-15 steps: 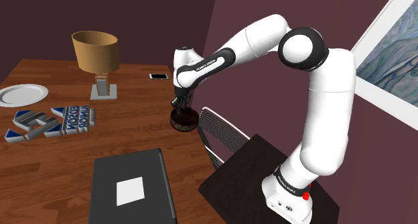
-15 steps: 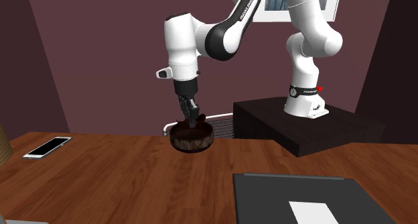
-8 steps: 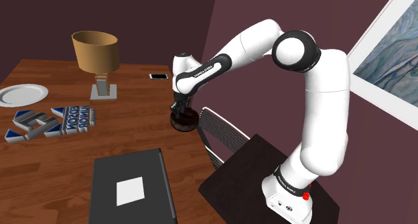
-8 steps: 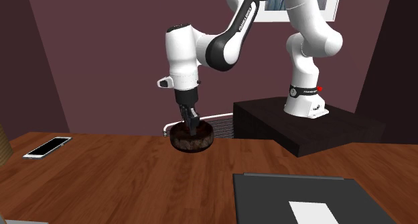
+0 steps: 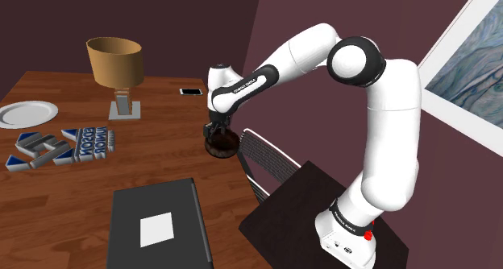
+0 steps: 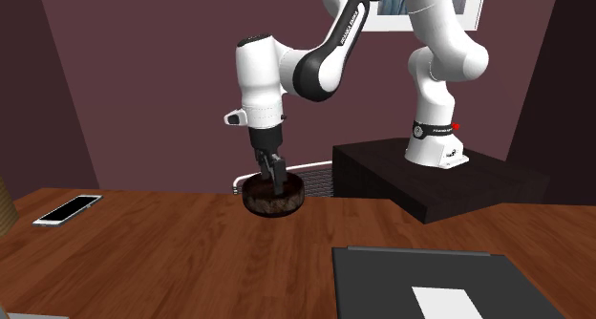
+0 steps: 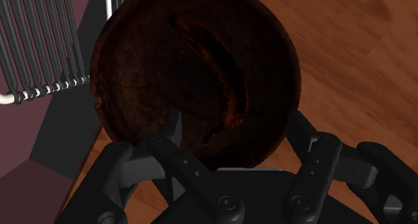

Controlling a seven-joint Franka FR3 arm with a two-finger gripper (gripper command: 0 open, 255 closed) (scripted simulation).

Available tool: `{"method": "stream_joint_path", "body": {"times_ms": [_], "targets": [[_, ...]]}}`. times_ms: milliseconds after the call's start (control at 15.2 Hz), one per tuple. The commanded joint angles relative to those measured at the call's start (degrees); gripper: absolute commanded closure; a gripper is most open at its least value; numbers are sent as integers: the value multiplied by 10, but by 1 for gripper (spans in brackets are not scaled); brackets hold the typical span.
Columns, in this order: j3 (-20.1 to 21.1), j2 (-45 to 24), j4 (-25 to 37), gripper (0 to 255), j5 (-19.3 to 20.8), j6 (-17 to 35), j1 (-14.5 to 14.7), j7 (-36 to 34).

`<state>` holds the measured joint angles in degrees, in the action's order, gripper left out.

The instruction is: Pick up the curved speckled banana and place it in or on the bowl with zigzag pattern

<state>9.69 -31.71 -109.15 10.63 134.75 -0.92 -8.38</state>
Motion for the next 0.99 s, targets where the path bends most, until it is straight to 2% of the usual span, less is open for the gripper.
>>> {"method": "stream_joint_path", "body": {"times_ms": [0, 132, 396, 924], "targets": [[0, 0, 0, 0, 0, 0, 0, 0], [0, 0, 0, 0, 0, 0, 0, 0], [9, 45, 13, 0, -13, -57, -4, 9], [9, 45, 13, 0, -13, -57, -4, 9]]}}
